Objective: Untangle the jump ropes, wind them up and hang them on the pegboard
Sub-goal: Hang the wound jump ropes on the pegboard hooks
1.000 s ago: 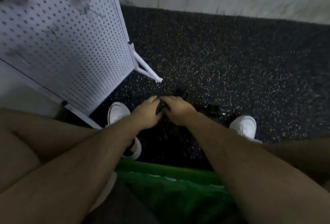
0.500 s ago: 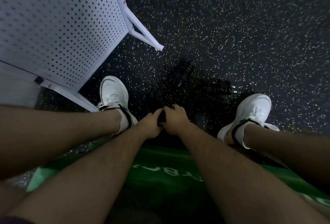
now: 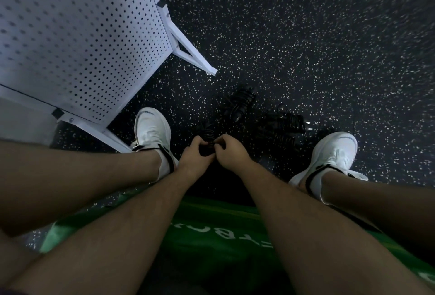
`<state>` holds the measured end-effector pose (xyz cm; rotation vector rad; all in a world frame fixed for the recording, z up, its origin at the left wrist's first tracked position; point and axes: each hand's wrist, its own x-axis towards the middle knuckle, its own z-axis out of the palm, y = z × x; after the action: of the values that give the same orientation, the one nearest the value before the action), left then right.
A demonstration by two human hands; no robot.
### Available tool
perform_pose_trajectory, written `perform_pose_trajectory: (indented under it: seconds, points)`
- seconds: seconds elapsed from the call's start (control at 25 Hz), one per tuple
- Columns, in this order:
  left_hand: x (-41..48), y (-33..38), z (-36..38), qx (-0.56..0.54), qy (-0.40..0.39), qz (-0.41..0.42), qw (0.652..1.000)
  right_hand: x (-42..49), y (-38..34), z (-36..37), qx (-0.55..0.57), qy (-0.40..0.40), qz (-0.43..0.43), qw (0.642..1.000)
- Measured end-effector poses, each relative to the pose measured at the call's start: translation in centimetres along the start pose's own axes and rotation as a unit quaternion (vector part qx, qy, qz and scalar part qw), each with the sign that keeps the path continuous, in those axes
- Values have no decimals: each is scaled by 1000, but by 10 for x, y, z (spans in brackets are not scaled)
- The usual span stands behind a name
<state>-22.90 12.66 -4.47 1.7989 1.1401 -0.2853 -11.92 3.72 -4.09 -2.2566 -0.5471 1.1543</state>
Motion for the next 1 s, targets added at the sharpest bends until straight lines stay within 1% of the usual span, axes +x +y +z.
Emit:
perform_pose_trajectory:
  seconds: [0.16, 0.28, 0.32, 0.4, 0.48, 0.52, 0.6, 0.64, 0.72, 0.76, 0.84, 0.92, 1.0]
  points:
    - [-24, 17, -18, -84, 45, 11, 995, -17, -19, -12, 56, 35, -39, 997]
    - [-44, 38, -47, -166, 62, -1, 984, -31, -41, -29, 109, 83, -83, 987]
    - [-50, 46, -57, -224, 59, -4, 973, -37, -51, -38, 133, 103, -99, 981]
    - [-65, 64, -78, -348, 47, 15, 936, -50, -73, -54, 192, 123, -113, 967]
    - [-79, 82, -98, -408, 28, 62, 911, -62, -99, -67, 285, 84, -97, 950]
    - [-87, 91, -108, -418, 15, 88, 904, -68, -113, -72, 339, 55, -97, 934]
    - [-105, 105, -131, -422, 4, 131, 897, -80, -141, -81, 414, 19, -125, 902]
    - [-114, 110, -143, -409, 10, 148, 900, -89, -155, -85, 424, 12, -149, 893]
    - [-131, 117, -168, -327, 65, 181, 925, -110, -183, -90, 414, 13, -193, 889]
    - [-138, 119, -179, -291, 100, 198, 930, -119, -194, -89, 406, 19, -212, 889]
    - [-152, 119, -202, -270, 155, 246, 918, -132, -213, -83, 389, 24, -254, 885]
    - [-157, 116, -215, -254, 170, 282, 909, -138, -222, -75, 358, 29, -291, 887]
    - [-163, 108, -225, -234, 192, 287, 909, -144, -230, -65, 325, 28, -327, 887]
